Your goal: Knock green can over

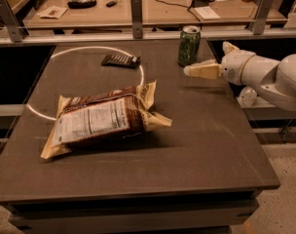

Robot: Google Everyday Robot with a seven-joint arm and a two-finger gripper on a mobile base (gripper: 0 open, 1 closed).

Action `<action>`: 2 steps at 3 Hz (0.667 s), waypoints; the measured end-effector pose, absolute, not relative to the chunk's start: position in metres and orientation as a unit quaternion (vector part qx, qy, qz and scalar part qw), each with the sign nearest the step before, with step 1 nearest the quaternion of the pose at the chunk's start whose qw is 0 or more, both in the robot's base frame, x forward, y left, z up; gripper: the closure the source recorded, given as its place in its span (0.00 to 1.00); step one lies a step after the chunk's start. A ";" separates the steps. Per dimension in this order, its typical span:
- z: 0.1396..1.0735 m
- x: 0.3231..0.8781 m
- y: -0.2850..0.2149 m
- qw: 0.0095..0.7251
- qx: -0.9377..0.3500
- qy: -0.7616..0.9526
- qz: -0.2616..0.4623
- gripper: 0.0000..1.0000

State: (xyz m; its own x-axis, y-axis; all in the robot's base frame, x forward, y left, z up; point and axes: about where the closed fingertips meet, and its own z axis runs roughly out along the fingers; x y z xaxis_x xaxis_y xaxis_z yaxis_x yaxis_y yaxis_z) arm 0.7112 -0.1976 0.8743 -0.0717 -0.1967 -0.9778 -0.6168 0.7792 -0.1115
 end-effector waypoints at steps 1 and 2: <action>0.876 0.734 -0.186 0.616 -0.292 0.711 0.172 0.00; 0.878 0.751 -0.174 0.613 -0.302 0.709 0.173 0.00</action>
Offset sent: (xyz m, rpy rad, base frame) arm 0.0591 0.0314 0.0065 -0.0330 -0.0025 0.0435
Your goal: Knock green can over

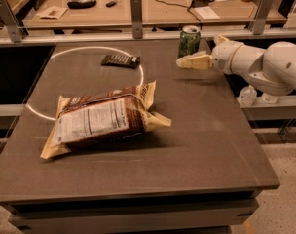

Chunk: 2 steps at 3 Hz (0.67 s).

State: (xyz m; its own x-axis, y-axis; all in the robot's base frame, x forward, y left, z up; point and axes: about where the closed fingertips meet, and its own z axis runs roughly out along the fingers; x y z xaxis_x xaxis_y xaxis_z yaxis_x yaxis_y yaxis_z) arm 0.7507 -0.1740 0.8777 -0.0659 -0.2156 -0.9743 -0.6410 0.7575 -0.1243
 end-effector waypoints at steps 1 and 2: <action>0.875 0.764 -0.159 0.605 -0.316 0.708 0.182 0.00; 0.870 0.773 -0.142 0.596 -0.327 0.705 0.201 0.00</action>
Offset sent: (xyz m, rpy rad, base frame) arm 0.0321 0.0480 -0.0120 0.0090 0.0457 0.1251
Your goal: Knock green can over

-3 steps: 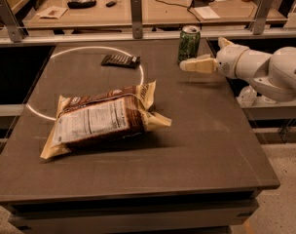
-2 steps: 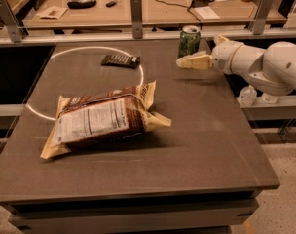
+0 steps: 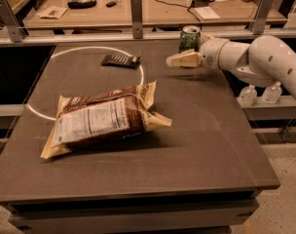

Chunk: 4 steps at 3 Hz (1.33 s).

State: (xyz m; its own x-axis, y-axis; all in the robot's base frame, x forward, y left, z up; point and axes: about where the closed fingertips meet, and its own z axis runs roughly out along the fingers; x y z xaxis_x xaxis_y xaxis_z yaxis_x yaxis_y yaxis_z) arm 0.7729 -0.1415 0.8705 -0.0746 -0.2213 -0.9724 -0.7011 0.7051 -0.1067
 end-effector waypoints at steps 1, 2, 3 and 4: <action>0.866 0.779 -0.128 0.594 -0.336 0.699 0.215 0.19; 0.864 0.782 -0.127 0.593 -0.338 0.695 0.224 0.42; 0.866 0.781 -0.134 0.592 -0.343 0.690 0.235 0.65; 0.885 0.763 -0.148 0.590 -0.361 0.677 0.253 0.88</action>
Offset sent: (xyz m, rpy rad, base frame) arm 0.0122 0.0098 -0.0078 0.0301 0.0036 0.0603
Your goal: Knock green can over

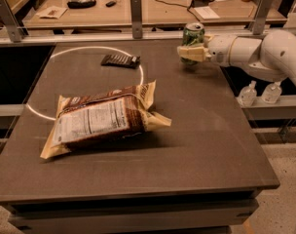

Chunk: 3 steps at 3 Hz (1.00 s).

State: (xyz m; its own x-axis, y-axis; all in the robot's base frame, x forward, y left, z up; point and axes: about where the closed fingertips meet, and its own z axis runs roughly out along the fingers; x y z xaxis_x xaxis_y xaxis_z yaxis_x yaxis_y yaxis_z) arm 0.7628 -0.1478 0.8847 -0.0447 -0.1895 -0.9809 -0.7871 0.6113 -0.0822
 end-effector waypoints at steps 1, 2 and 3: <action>0.909 0.720 -0.155 0.589 -0.375 0.661 0.274 1.00; 0.911 0.684 -0.147 0.580 -0.409 0.629 0.317 1.00; 0.916 0.651 -0.132 0.572 -0.478 0.569 0.347 1.00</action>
Offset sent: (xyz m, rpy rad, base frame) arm -0.1351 0.0017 0.0288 0.0756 -0.0382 0.3690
